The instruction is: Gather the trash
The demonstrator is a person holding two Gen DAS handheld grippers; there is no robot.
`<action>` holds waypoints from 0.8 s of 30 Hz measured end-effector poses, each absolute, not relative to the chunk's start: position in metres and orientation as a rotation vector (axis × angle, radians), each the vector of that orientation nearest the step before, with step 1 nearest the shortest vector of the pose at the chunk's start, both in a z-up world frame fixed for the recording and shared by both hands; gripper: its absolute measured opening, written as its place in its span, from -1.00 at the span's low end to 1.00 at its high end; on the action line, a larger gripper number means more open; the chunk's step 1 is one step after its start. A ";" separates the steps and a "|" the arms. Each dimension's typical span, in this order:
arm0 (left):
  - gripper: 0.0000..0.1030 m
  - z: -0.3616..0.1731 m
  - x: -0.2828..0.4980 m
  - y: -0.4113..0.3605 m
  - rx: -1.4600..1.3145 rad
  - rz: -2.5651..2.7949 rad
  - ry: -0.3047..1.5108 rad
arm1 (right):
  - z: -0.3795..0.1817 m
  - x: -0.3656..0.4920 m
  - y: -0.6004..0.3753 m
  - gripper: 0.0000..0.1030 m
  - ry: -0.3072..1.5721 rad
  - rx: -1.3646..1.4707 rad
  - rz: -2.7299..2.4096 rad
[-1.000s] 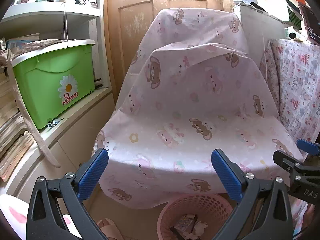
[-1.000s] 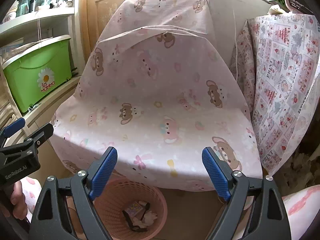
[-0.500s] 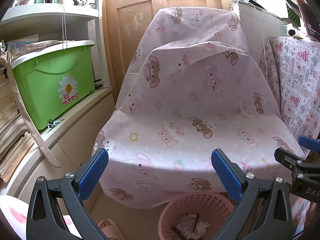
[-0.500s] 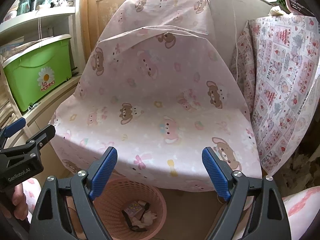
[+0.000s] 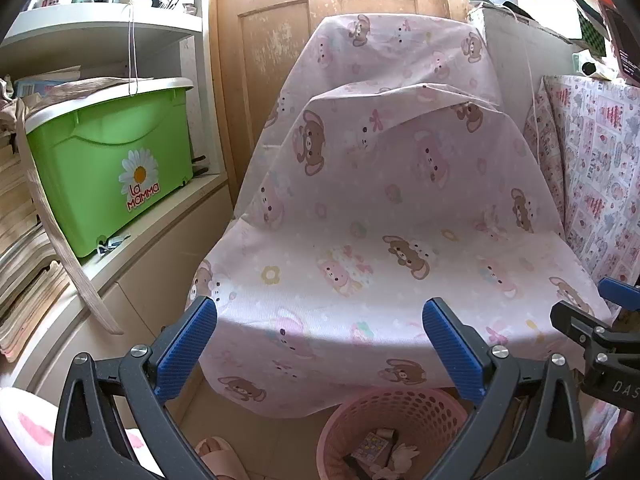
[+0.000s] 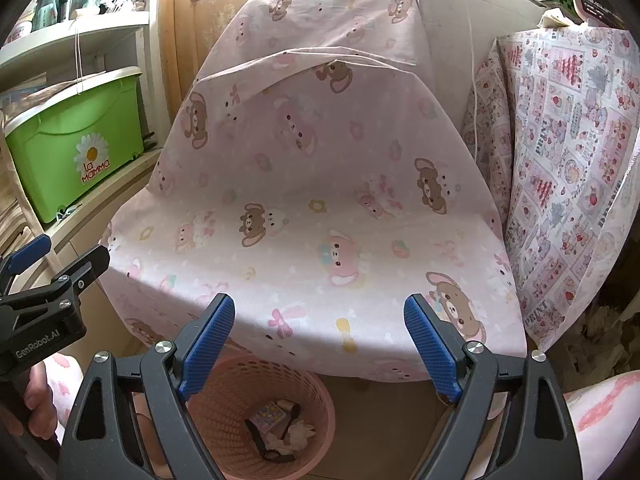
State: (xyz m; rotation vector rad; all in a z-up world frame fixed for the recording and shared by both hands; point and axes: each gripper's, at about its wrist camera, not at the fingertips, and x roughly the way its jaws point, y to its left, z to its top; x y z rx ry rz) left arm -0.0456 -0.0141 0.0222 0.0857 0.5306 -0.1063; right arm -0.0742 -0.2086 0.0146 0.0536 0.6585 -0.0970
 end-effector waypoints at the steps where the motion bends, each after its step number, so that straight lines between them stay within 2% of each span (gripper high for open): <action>1: 0.98 0.022 -0.046 -0.014 0.086 -0.106 0.529 | 0.015 -0.074 -0.209 0.71 0.658 0.054 -0.098; 24: 0.98 0.021 -0.048 -0.018 0.115 -0.123 0.526 | 0.013 -0.075 -0.208 0.71 0.657 0.053 -0.097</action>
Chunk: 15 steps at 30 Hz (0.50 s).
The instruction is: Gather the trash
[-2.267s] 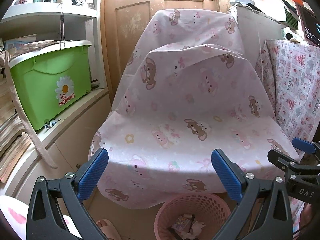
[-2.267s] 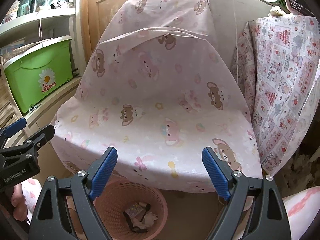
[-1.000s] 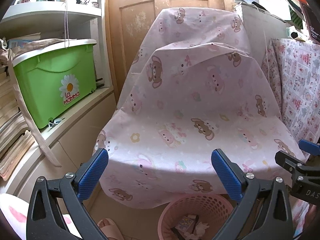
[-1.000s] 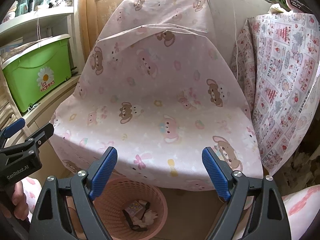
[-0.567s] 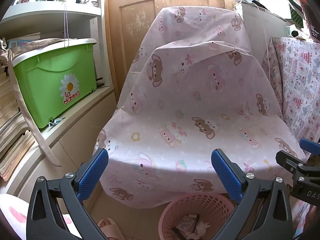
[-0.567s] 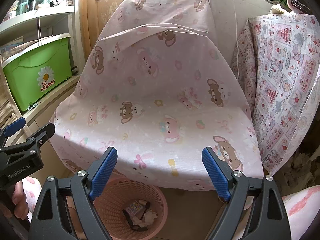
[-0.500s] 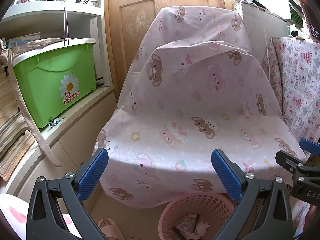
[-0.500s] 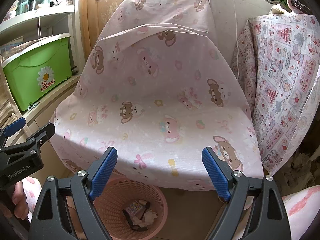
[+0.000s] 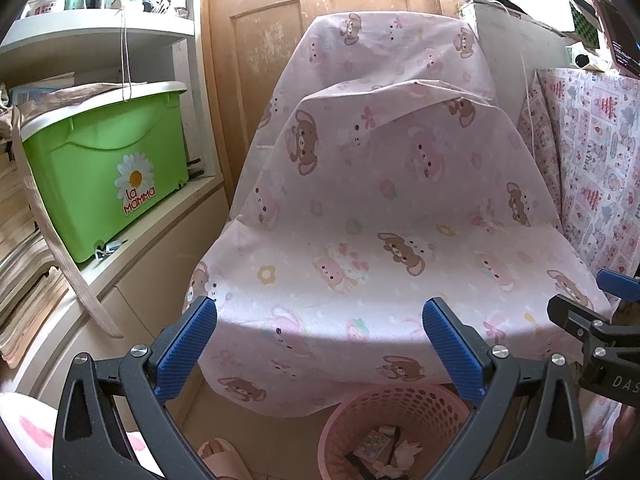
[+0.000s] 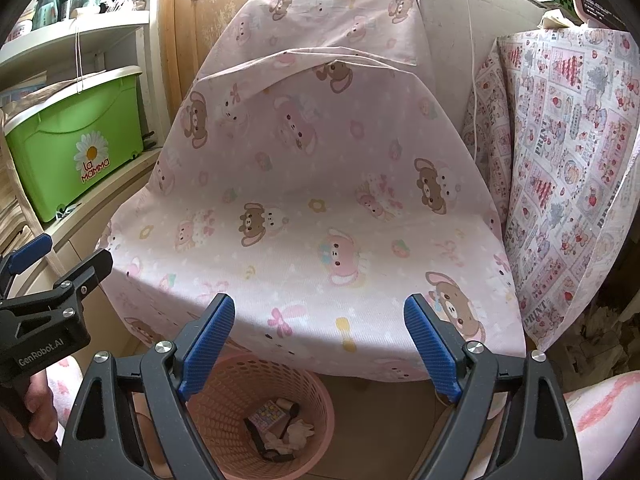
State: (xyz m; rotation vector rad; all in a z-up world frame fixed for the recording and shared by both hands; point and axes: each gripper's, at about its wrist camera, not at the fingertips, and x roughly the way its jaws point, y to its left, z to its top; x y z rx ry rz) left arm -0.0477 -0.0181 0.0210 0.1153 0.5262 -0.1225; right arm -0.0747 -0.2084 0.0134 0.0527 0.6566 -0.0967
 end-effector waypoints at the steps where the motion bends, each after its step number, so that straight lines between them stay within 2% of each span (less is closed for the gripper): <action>1: 0.98 0.021 -0.048 -0.018 0.116 -0.124 0.524 | 0.014 -0.074 -0.208 0.71 0.657 0.052 -0.096; 15: 0.98 0.021 -0.048 -0.021 0.116 -0.124 0.527 | 0.015 -0.076 -0.207 0.71 0.656 0.048 -0.094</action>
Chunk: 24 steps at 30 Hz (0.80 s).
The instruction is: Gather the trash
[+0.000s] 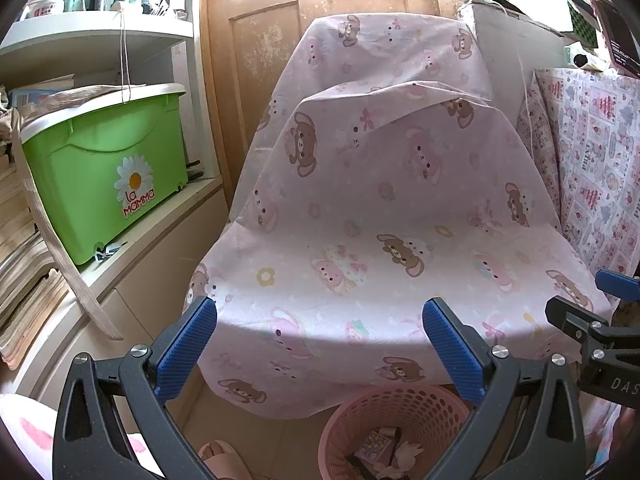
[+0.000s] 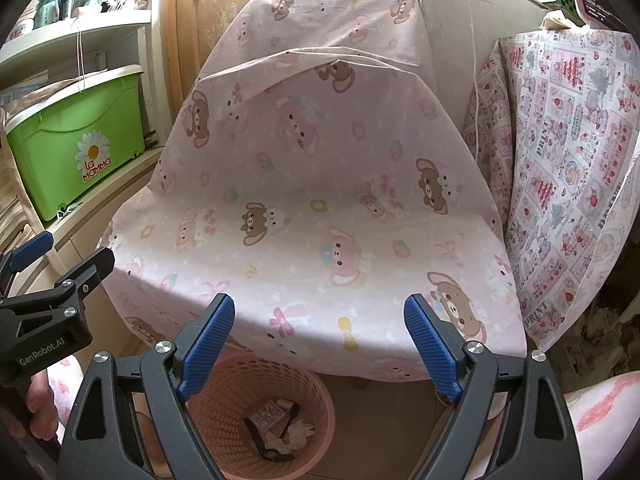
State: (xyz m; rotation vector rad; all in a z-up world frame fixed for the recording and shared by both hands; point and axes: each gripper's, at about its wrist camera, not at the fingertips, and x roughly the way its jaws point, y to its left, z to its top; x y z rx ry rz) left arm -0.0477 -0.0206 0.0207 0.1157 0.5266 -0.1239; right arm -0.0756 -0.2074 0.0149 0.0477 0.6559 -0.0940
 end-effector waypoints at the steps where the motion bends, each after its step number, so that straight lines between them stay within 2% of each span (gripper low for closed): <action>1: 0.98 0.021 -0.048 -0.020 0.113 -0.124 0.528 | 0.015 -0.076 -0.207 0.71 0.656 0.048 -0.095; 24: 0.98 0.021 -0.047 -0.021 0.117 -0.121 0.524 | 0.015 -0.075 -0.206 0.71 0.662 0.048 -0.092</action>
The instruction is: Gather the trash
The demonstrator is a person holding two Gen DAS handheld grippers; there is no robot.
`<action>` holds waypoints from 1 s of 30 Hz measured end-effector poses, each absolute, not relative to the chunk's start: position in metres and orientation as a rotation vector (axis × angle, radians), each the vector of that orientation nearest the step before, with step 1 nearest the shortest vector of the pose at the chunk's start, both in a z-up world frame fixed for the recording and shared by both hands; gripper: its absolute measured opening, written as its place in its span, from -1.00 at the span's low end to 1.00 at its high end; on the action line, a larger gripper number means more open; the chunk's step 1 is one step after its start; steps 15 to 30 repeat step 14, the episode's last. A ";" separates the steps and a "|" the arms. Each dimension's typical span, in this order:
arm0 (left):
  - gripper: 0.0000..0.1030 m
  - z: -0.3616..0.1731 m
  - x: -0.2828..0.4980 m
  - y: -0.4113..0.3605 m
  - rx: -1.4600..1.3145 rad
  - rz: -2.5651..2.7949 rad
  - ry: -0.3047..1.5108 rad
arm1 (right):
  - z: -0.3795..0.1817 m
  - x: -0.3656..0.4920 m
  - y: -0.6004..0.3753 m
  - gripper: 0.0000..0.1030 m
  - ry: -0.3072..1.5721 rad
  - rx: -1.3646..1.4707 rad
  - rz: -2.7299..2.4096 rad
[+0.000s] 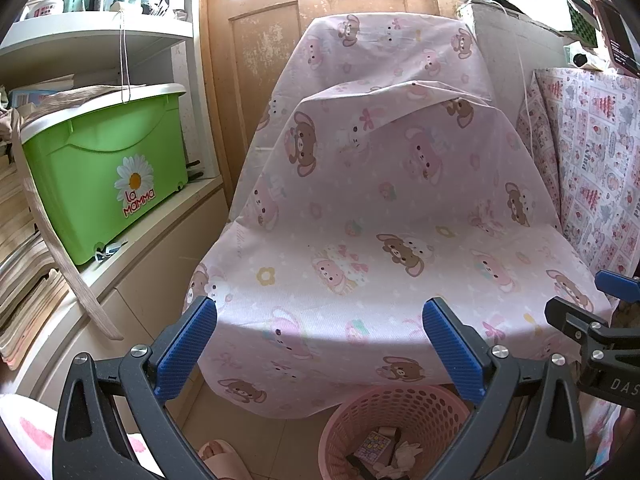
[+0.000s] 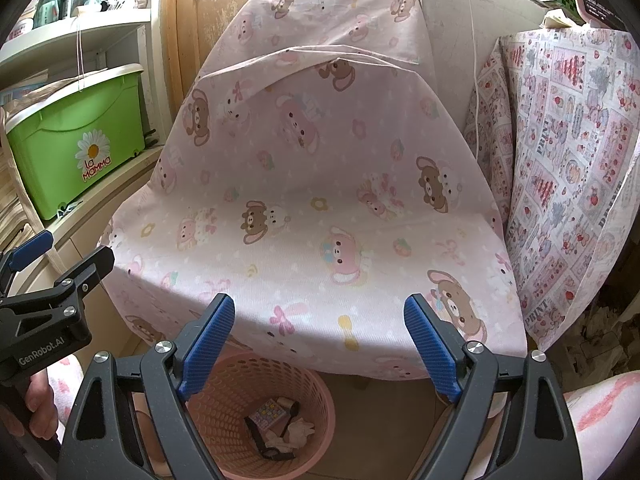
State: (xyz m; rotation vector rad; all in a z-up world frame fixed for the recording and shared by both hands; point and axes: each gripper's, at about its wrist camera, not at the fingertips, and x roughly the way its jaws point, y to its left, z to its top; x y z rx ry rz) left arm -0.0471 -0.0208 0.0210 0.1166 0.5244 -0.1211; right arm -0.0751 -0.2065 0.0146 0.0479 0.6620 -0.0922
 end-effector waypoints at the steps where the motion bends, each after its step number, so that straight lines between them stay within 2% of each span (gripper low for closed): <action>1: 0.98 0.021 -0.048 -0.021 0.119 -0.122 0.524 | 0.015 -0.075 -0.206 0.71 0.662 0.048 -0.093; 30: 0.98 0.017 -0.047 -0.022 0.129 -0.132 0.539 | 0.012 -0.074 -0.209 0.71 0.673 0.047 -0.099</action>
